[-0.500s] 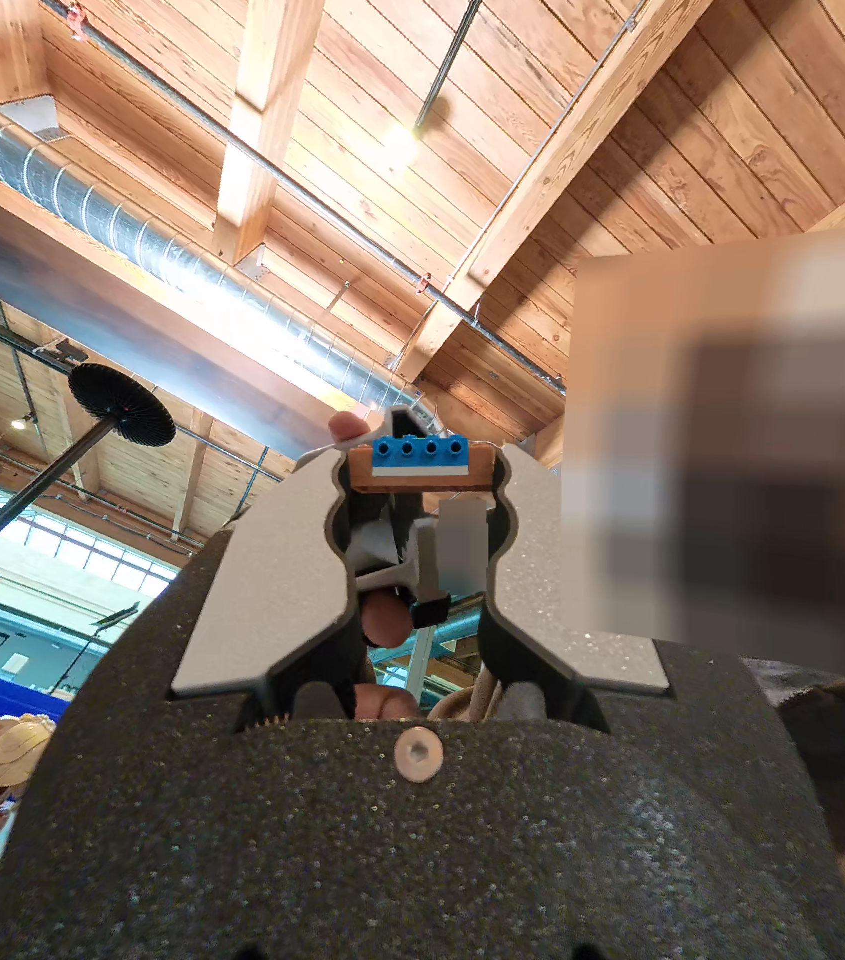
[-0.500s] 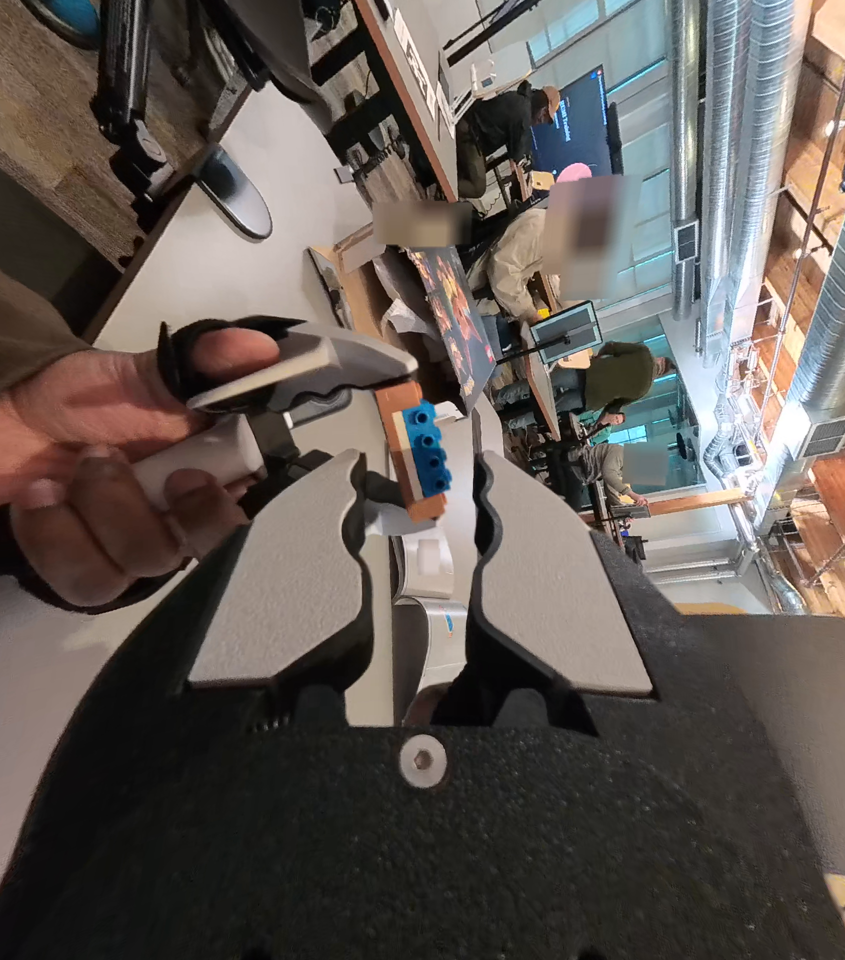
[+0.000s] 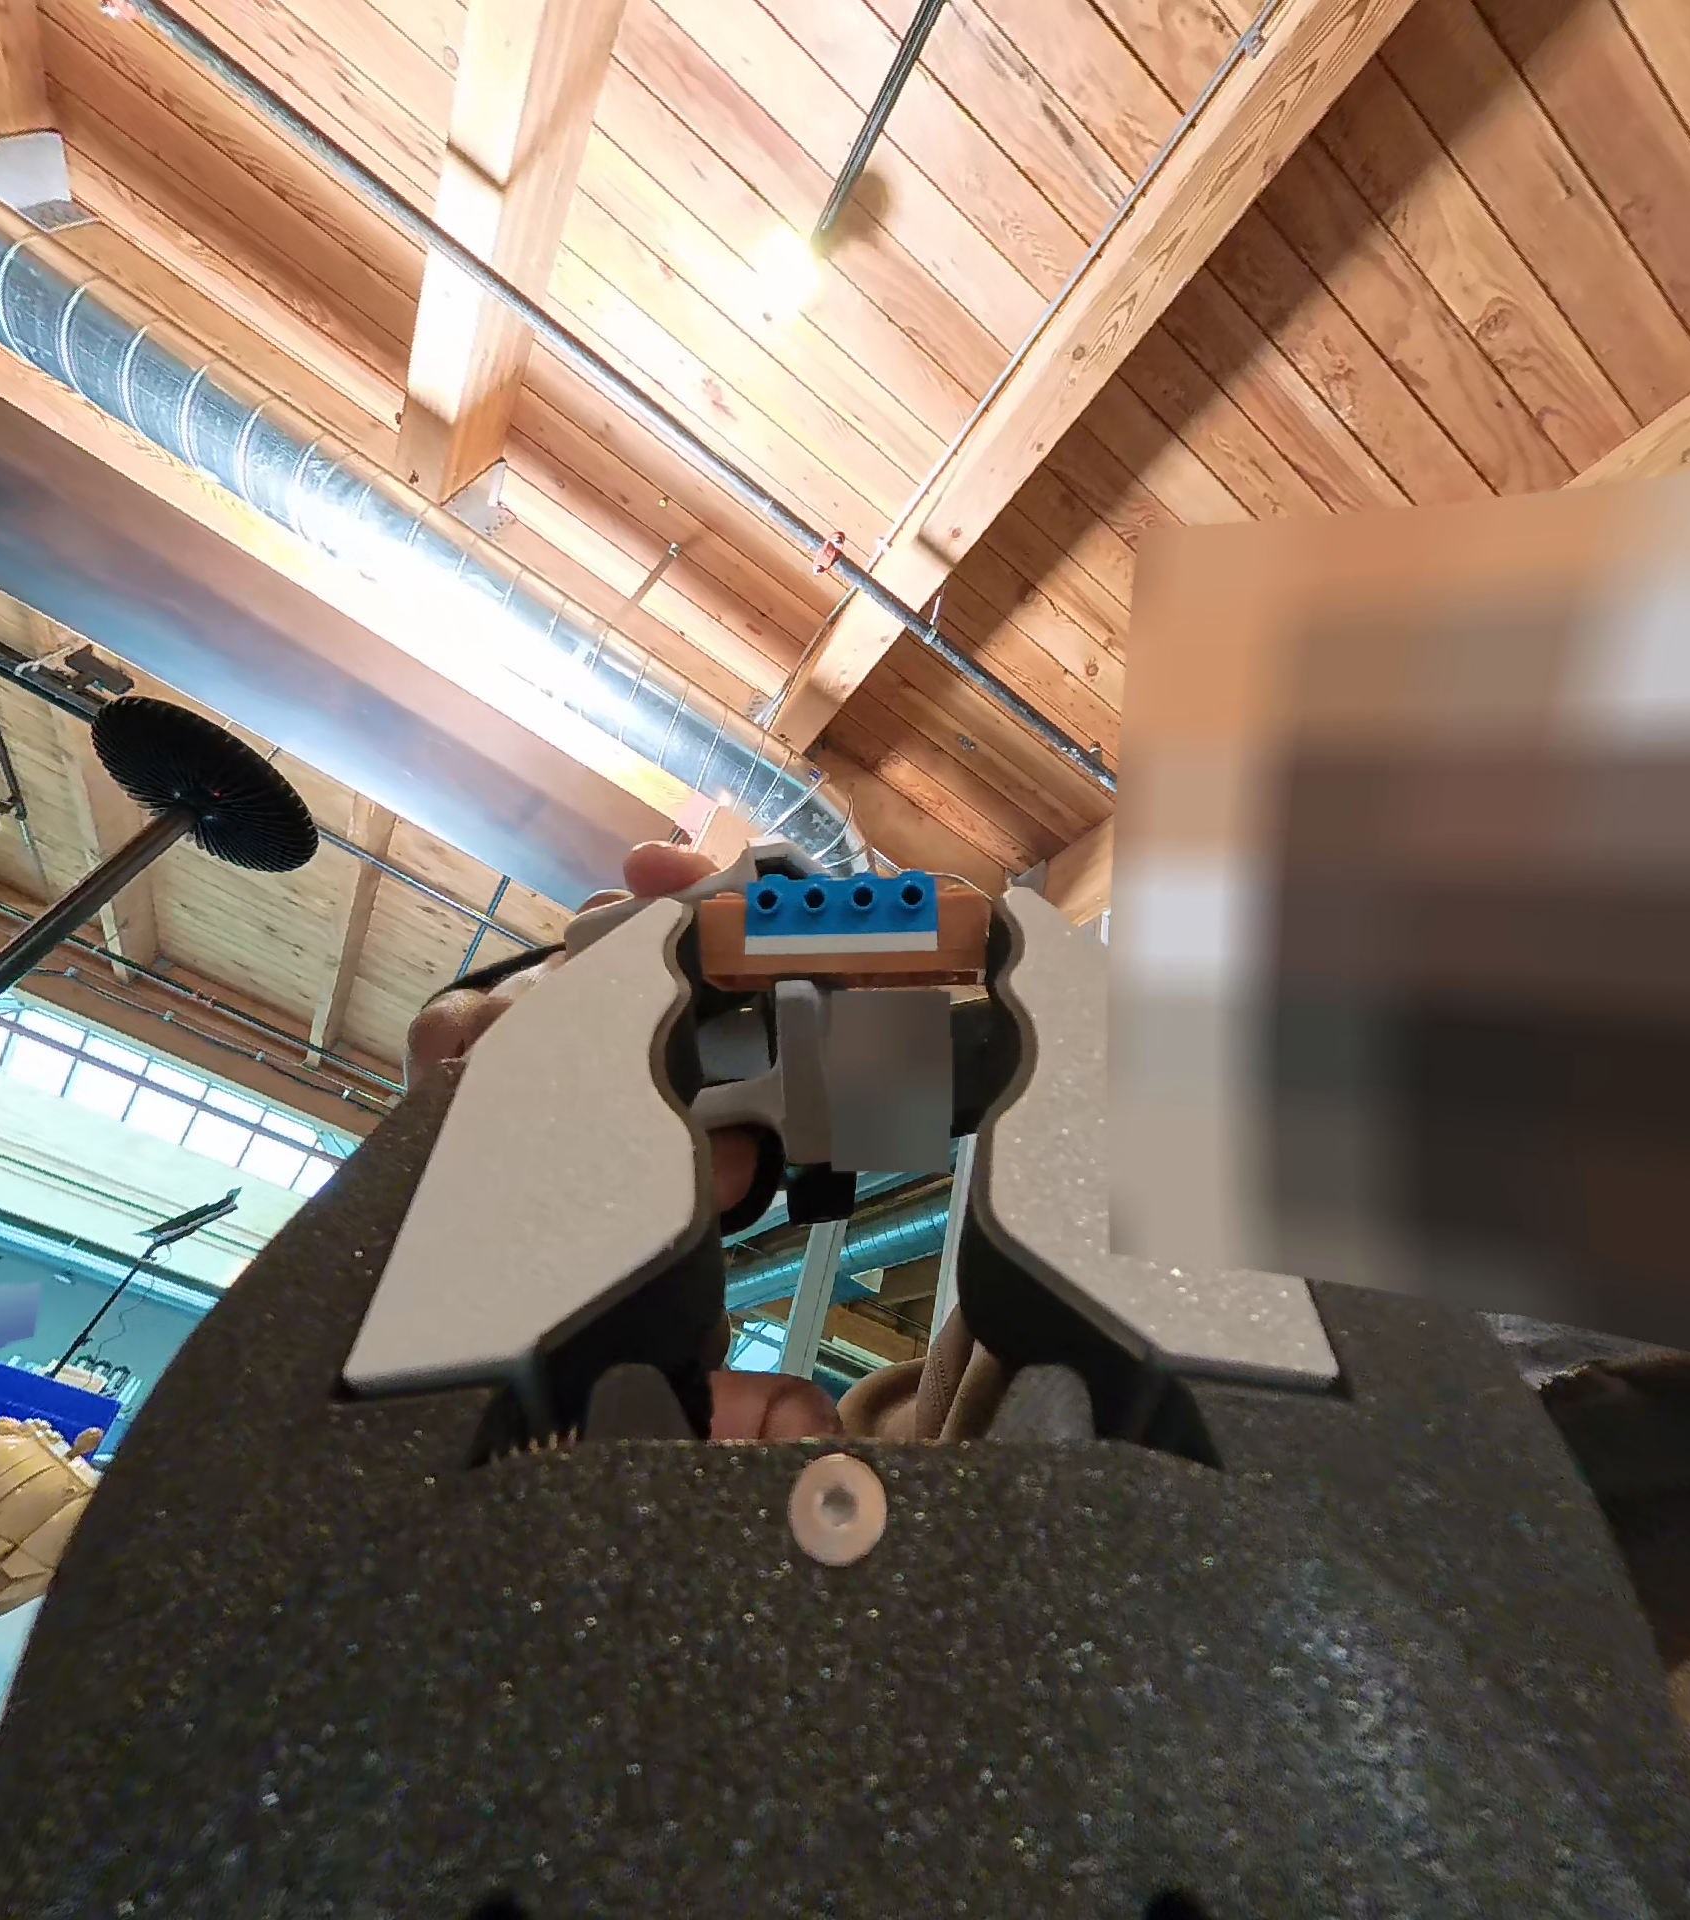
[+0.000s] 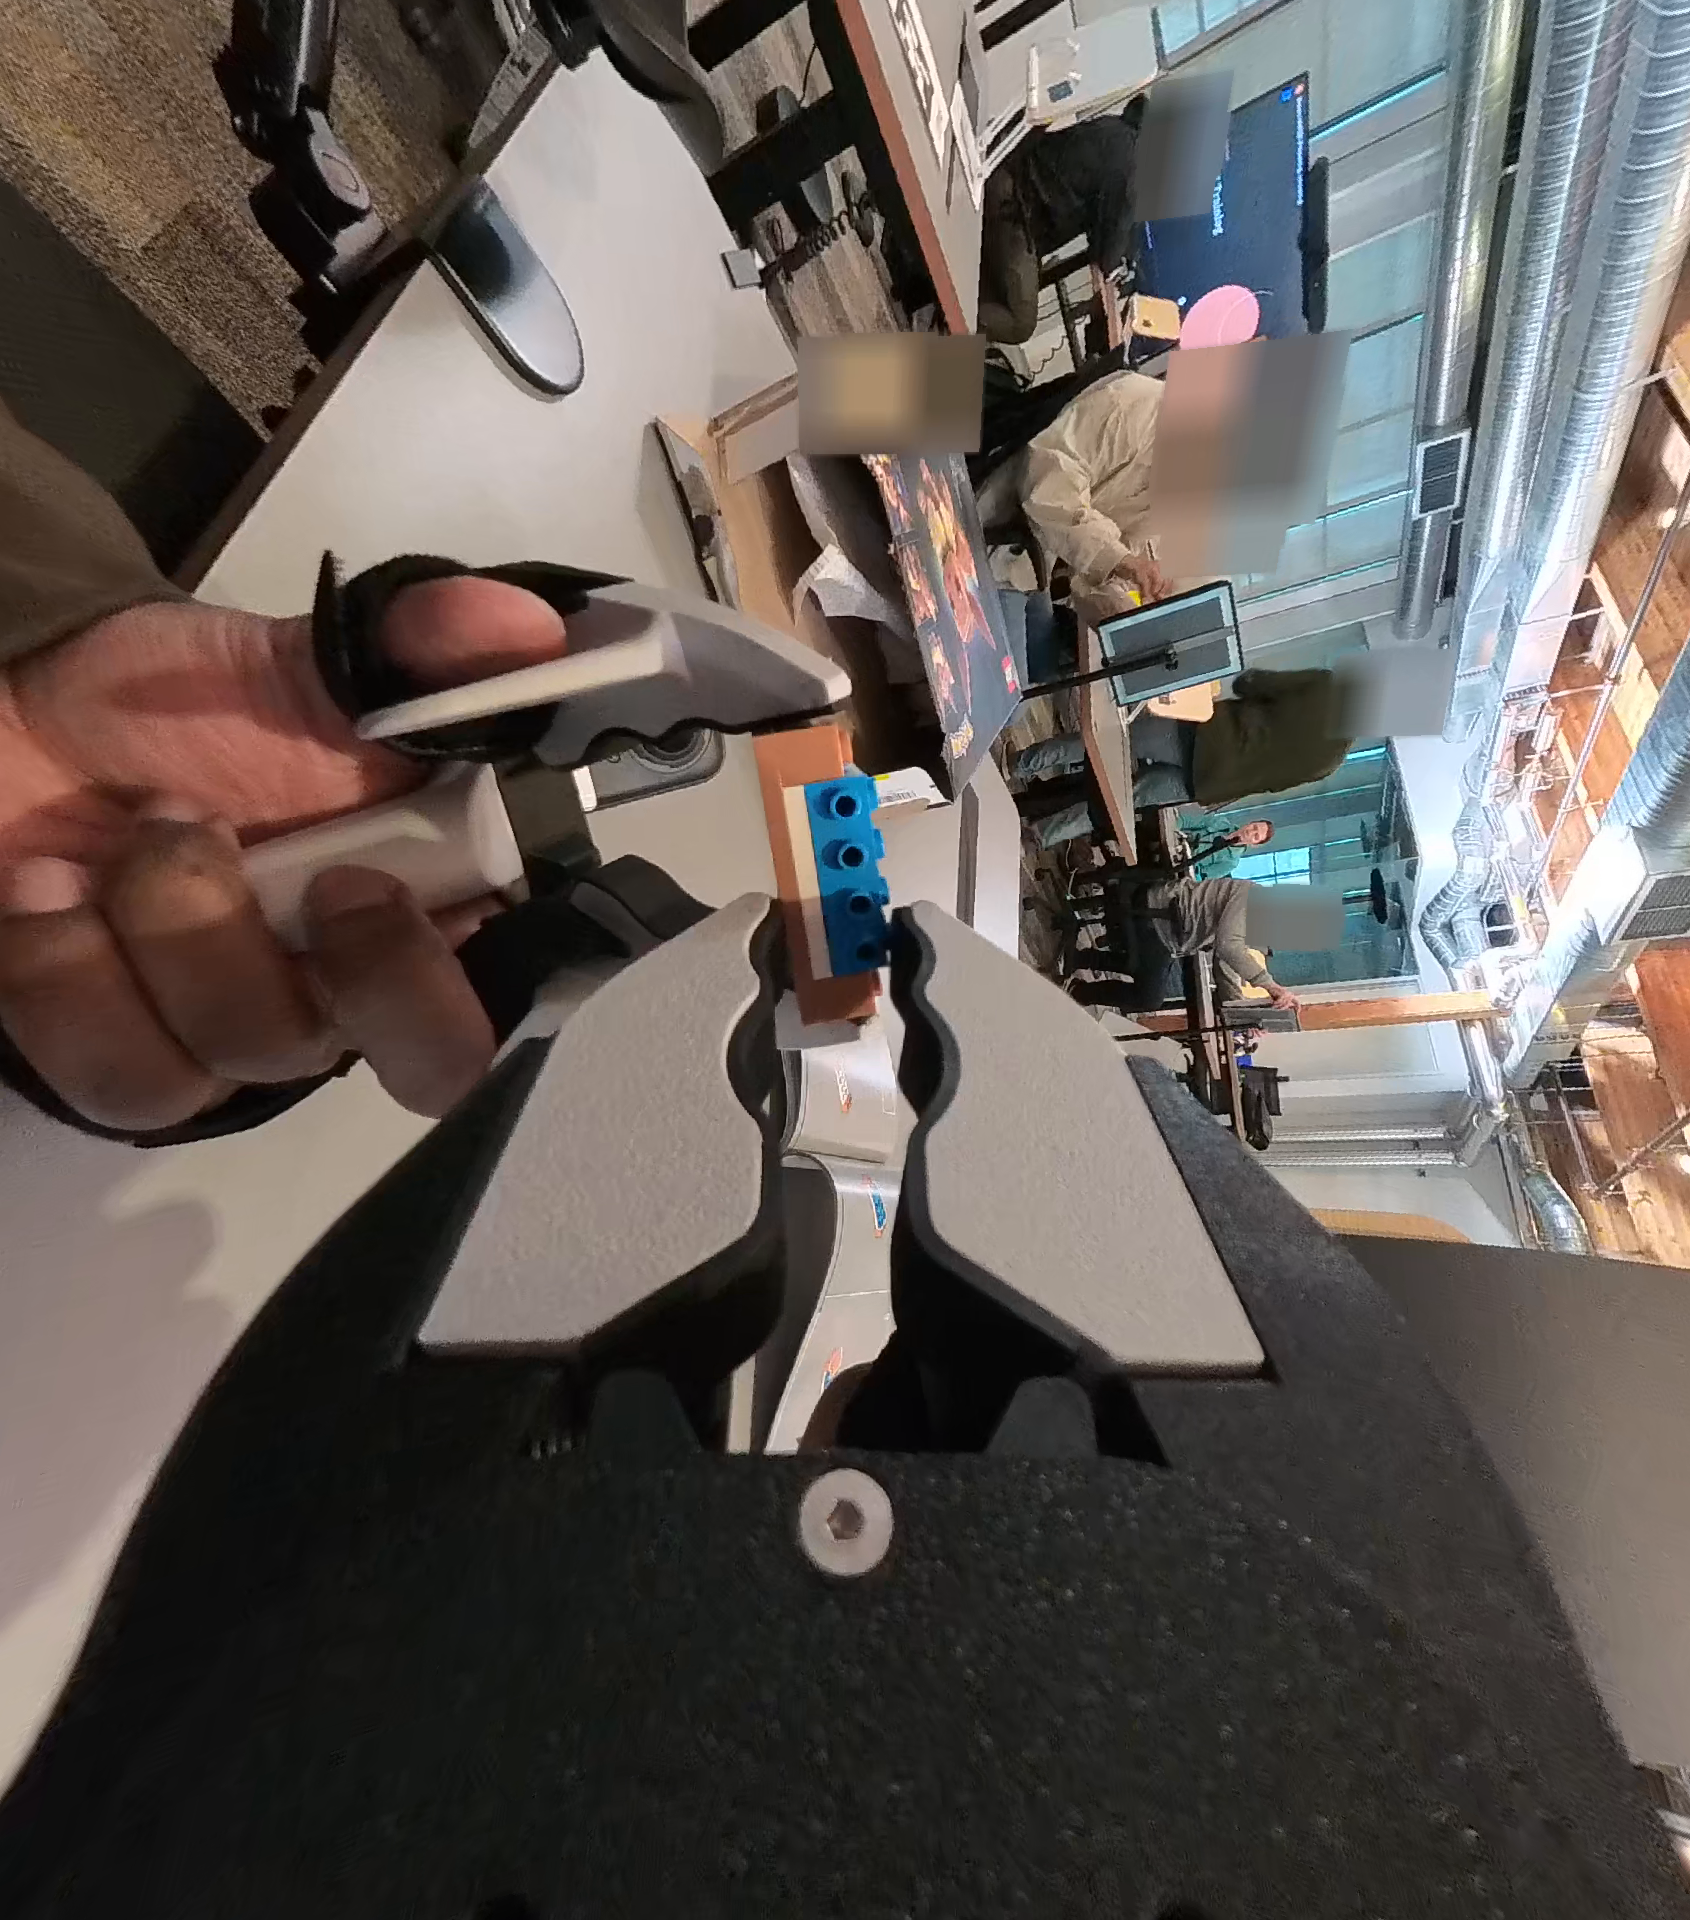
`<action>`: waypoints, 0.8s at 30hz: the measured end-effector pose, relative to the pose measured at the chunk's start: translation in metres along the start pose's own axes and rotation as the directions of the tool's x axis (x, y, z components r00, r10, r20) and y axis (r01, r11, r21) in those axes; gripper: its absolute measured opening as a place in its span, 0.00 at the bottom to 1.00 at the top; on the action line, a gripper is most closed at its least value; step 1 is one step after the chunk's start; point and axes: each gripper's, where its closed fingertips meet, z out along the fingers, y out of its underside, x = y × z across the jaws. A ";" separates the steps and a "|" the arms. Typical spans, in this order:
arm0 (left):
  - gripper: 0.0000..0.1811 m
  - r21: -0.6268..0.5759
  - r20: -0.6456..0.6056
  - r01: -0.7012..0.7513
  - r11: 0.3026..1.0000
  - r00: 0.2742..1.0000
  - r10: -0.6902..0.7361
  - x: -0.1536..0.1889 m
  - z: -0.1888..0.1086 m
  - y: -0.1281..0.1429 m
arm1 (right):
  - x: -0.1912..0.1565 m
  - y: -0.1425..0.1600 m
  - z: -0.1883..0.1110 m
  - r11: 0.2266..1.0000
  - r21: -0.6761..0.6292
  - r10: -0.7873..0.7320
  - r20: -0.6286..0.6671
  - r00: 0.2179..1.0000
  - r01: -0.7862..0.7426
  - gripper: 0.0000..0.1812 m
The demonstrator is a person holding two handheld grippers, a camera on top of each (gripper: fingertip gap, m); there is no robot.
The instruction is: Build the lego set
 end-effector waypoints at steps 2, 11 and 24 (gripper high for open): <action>0.29 0.007 -0.001 0.006 1.000 1.000 -0.006 0.000 -0.001 -0.001 | 0.000 0.000 0.001 1.000 -0.009 -0.010 -0.004 1.000 0.010 0.10; 0.29 -0.036 0.024 -0.044 0.998 0.999 0.045 -0.001 0.001 0.003 | 0.000 0.000 -0.003 0.999 0.042 0.028 -0.059 0.998 -0.025 0.11; 0.29 -0.263 0.096 -0.133 0.956 0.982 0.163 -0.008 0.007 0.027 | -0.006 -0.004 -0.008 0.994 0.041 -0.091 -0.125 0.988 0.097 0.16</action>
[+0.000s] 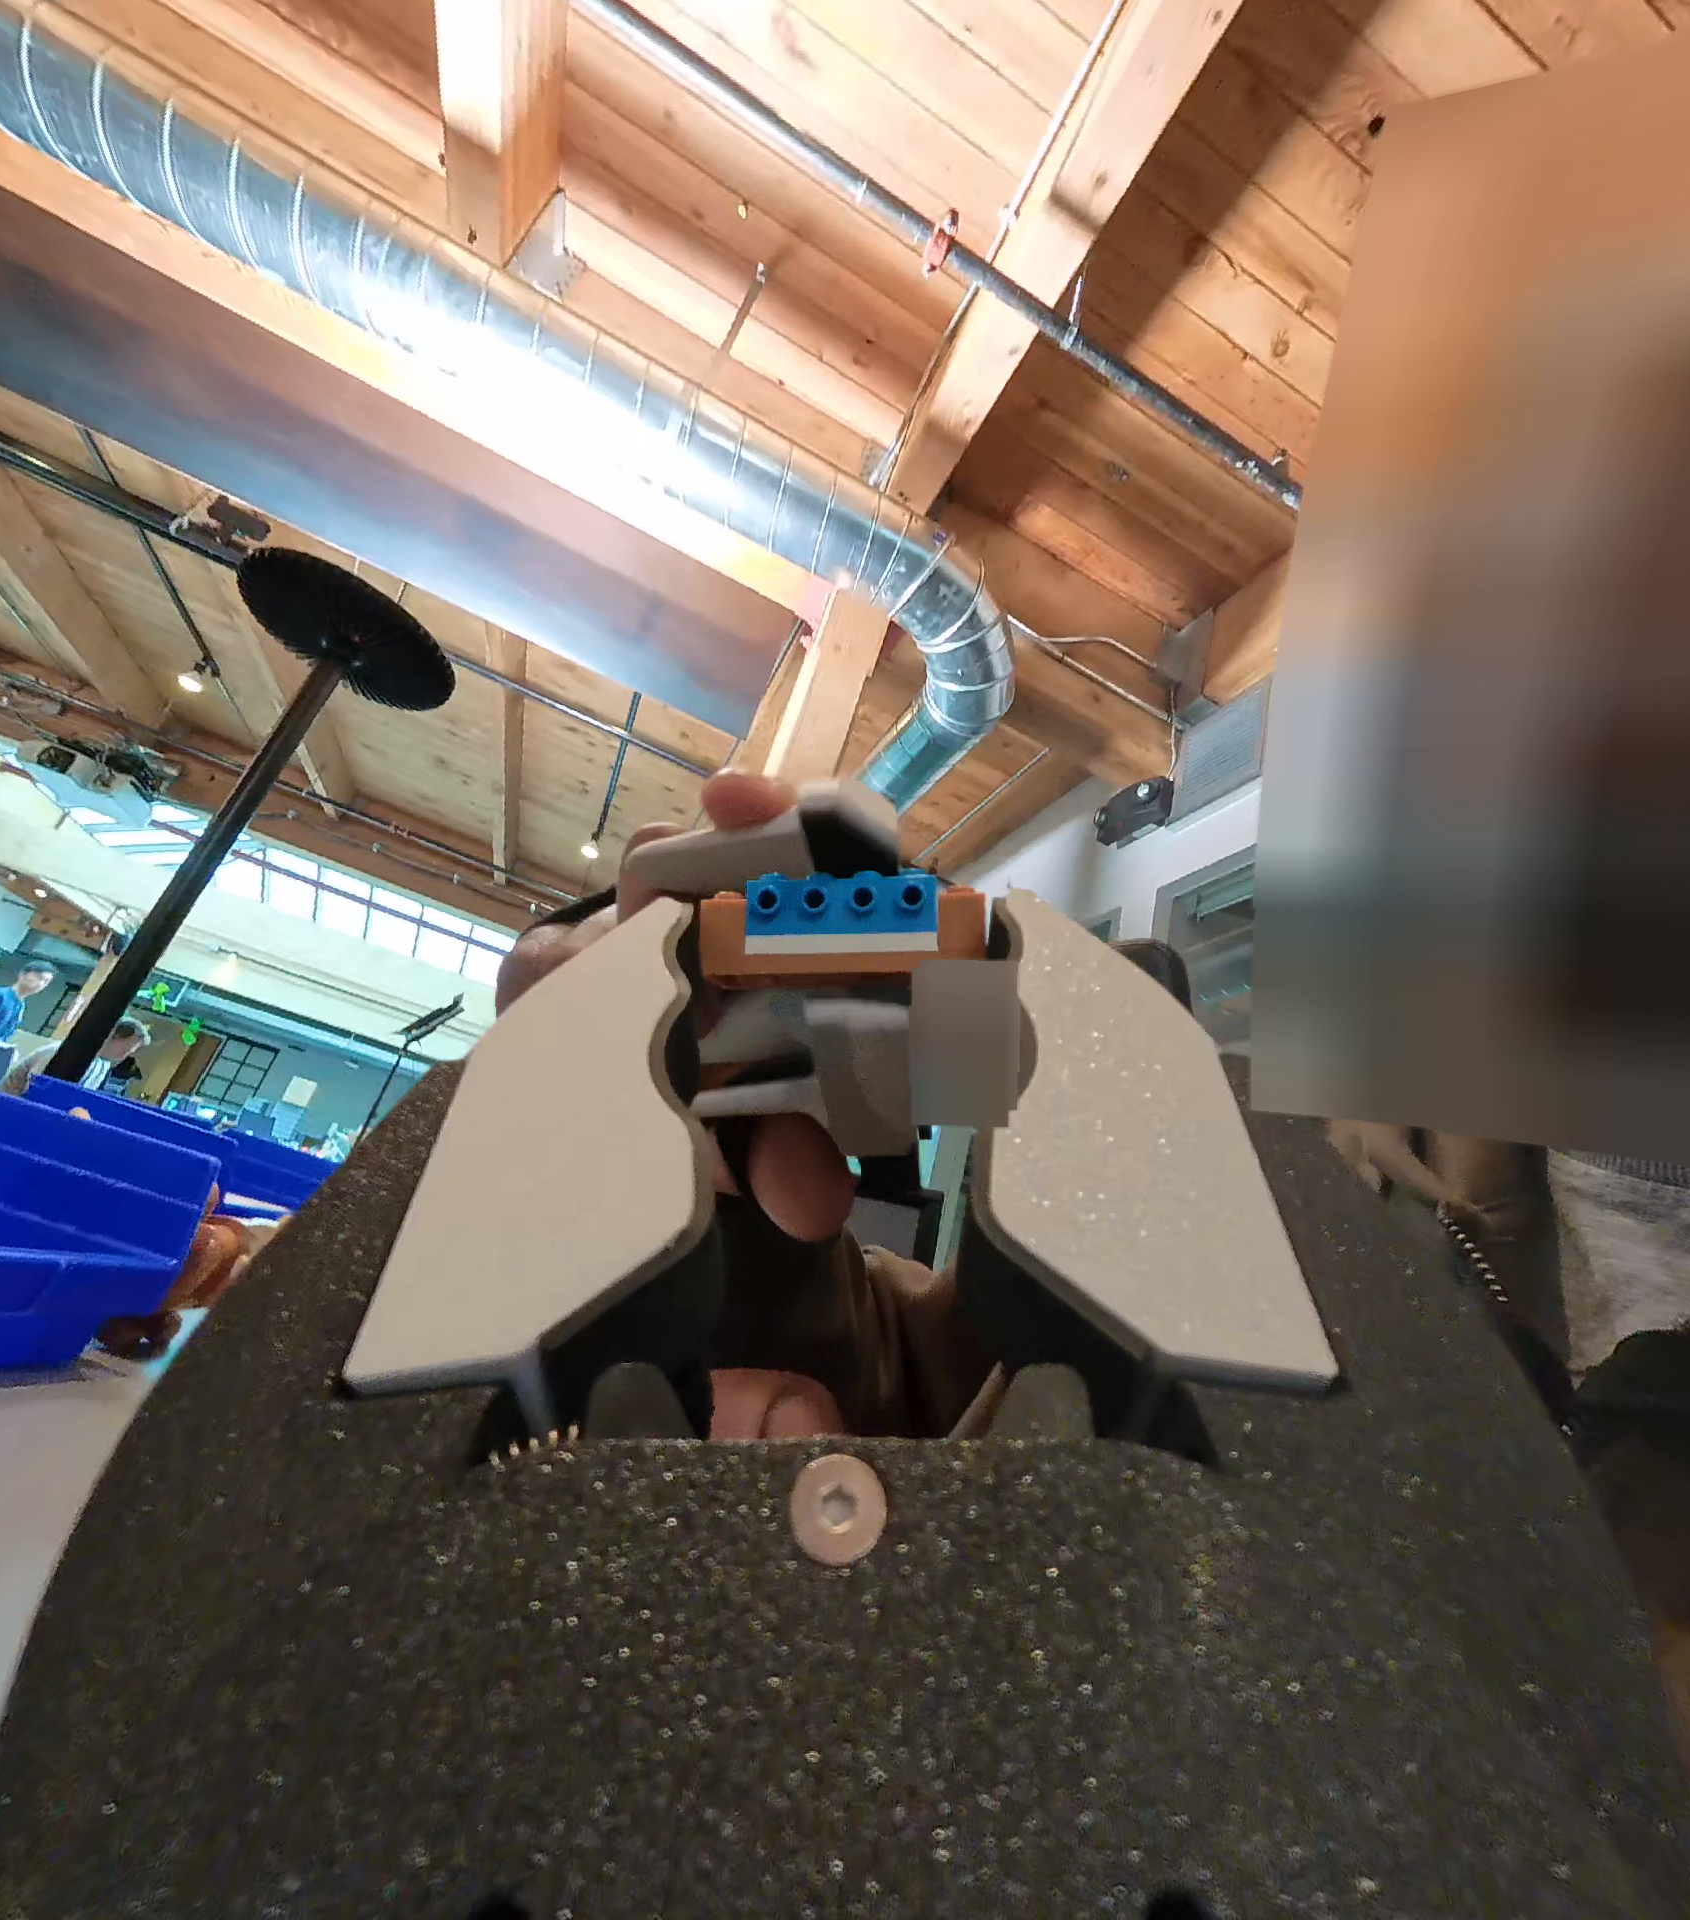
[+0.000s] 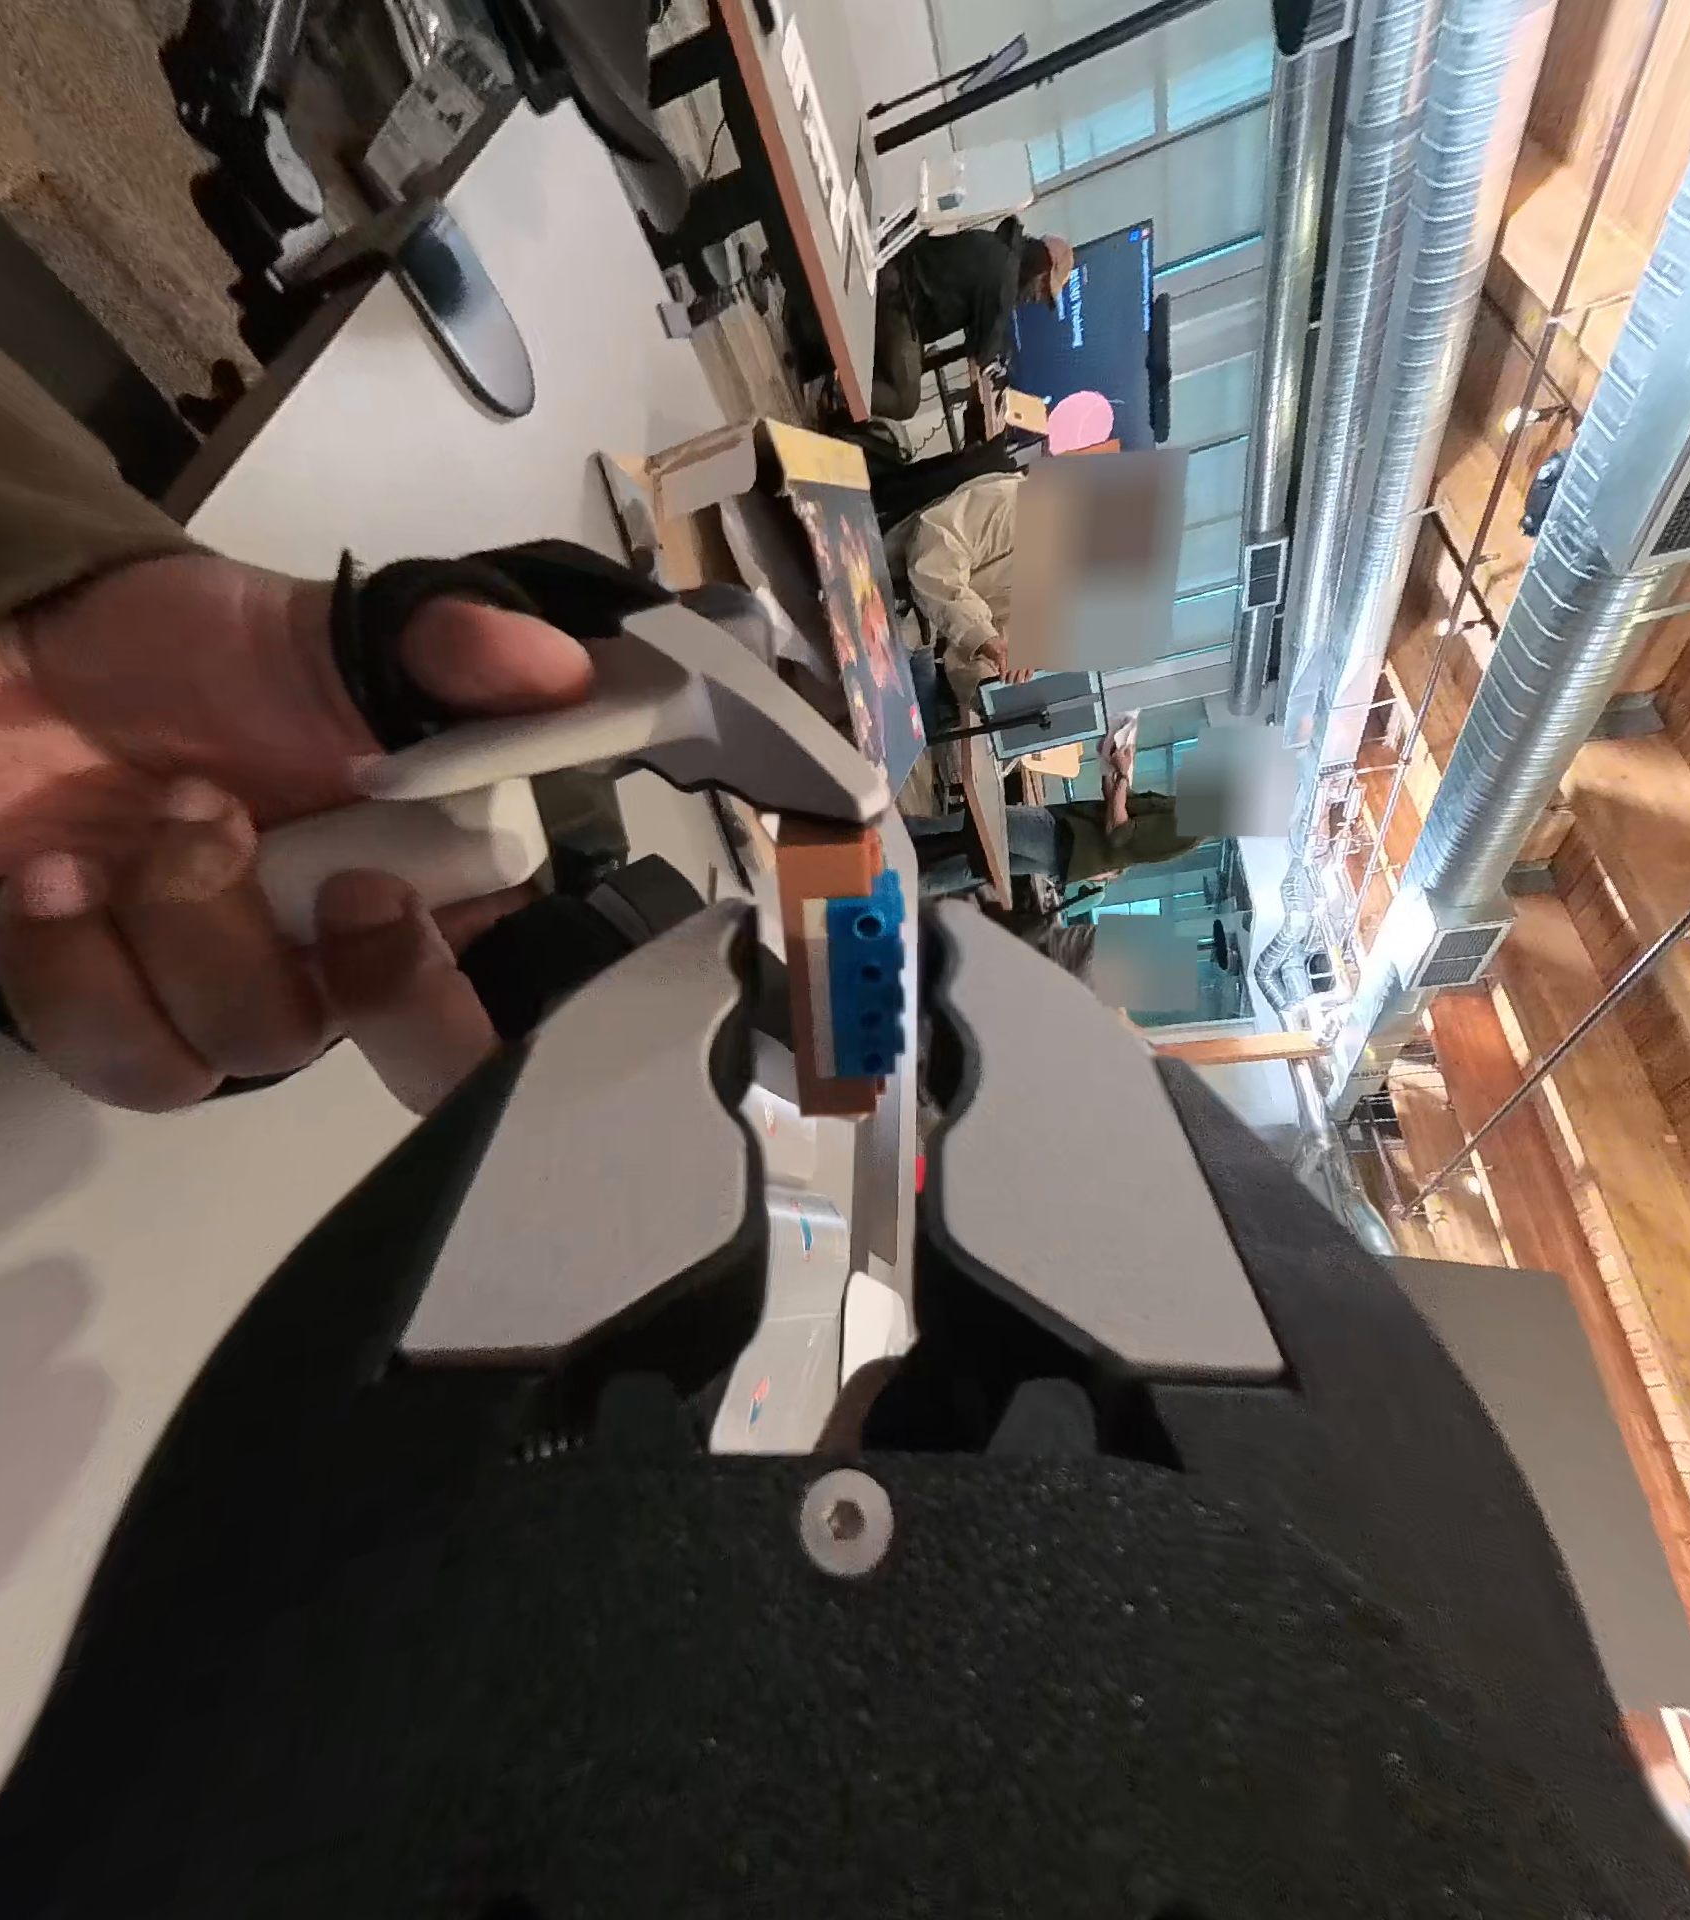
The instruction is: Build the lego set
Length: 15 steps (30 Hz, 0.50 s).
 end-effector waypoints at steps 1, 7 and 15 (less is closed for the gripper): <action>0.29 -0.012 0.003 0.001 1.000 1.000 -0.001 0.000 0.000 0.002 | 0.000 0.001 0.001 1.000 -0.009 -0.009 -0.003 1.000 0.009 0.11; 0.29 -0.020 0.009 0.035 0.999 0.999 -0.035 -0.003 -0.001 0.004 | -0.002 0.004 0.000 1.000 -0.020 0.001 0.030 1.000 0.000 0.11; 0.29 -0.055 0.016 0.043 0.998 0.999 -0.042 -0.005 0.000 0.010 | -0.006 0.005 -0.005 0.998 0.023 0.055 0.036 0.998 -0.056 0.10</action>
